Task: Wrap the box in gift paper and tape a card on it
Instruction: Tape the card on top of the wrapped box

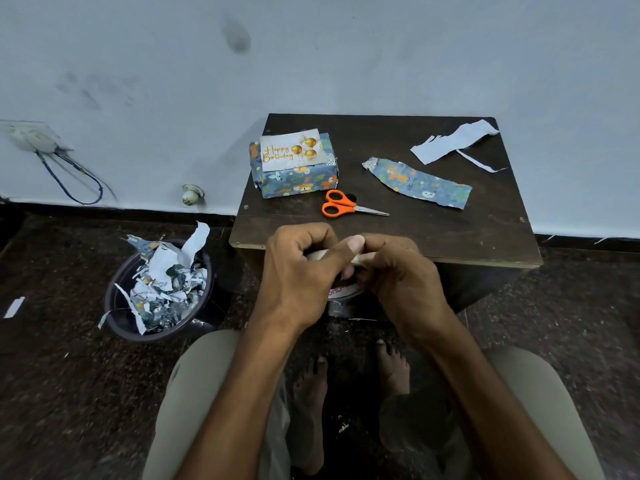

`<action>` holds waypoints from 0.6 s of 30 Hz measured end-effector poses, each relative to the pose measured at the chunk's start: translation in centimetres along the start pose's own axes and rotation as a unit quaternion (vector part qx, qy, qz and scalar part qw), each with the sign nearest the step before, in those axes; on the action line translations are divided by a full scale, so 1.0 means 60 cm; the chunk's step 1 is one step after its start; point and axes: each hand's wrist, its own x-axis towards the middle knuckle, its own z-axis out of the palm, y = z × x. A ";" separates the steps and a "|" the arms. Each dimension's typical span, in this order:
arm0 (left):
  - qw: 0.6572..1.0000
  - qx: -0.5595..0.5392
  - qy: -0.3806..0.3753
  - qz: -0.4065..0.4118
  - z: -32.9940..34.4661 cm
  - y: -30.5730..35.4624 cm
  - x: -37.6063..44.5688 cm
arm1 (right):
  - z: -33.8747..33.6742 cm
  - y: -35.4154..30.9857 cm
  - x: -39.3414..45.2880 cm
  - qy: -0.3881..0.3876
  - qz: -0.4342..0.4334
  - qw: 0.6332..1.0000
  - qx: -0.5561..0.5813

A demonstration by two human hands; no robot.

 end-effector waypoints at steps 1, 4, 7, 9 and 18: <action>1.000 -0.021 0.000 -0.008 0.000 0.002 0.000 | -0.002 0.001 0.001 -0.003 -0.005 1.000 -0.012; 0.996 -0.082 -0.005 -0.029 0.000 0.004 0.003 | -0.002 -0.001 0.003 -0.023 -0.011 0.999 -0.034; 0.992 -0.124 -0.003 -0.033 0.000 0.005 0.004 | 0.000 -0.008 0.004 -0.035 -0.007 0.999 -0.027; 0.989 -0.141 0.001 -0.036 0.002 0.009 0.002 | 0.003 -0.009 0.002 -0.039 -0.007 0.999 -0.015; 0.981 -0.181 0.018 -0.065 -0.006 0.017 0.003 | 0.007 -0.012 -0.006 -0.074 0.010 0.996 0.044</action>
